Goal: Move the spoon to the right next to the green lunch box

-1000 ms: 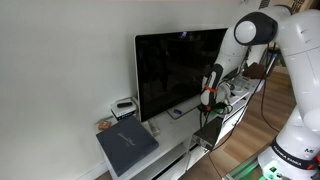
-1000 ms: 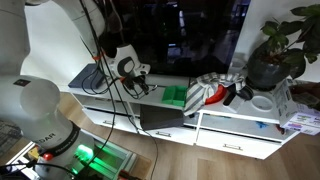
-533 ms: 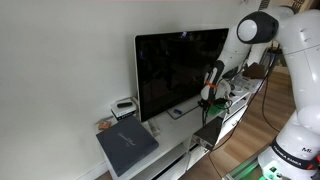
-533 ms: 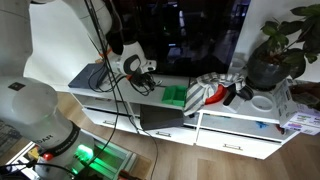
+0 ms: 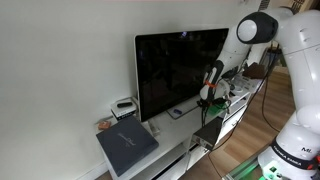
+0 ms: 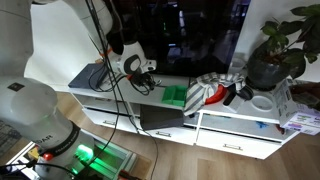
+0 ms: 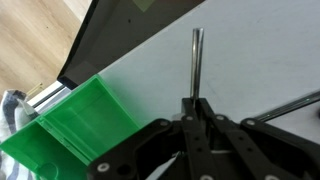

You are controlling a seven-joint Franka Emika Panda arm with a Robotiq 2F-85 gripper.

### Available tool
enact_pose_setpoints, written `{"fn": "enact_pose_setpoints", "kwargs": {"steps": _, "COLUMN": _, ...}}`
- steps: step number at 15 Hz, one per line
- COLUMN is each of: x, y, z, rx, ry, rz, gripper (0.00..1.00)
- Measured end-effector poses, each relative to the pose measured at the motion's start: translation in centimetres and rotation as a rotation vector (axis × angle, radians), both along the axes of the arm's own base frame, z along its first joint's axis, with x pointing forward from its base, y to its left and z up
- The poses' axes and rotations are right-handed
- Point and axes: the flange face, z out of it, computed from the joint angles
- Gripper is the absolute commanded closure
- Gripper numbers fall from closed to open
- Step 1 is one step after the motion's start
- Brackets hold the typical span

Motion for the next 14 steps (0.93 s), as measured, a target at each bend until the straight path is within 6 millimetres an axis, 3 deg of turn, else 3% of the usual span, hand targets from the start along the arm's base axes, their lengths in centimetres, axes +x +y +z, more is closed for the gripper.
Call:
{"fn": "enact_pose_setpoints", "kwargs": {"steps": 6, "x": 1.4, "y": -0.2, "z": -0.5, "rx": 0.051, "ry": -0.005, "rz": 0.032, "gripper": 0.98}}
{"fn": "enact_pose_setpoints", "kwargs": {"steps": 14, "x": 2.6, "y": -1.9, "z": -3.3, "rx": 0.092, "ry": 0.079, "rz": 0.022, "gripper": 0.98}}
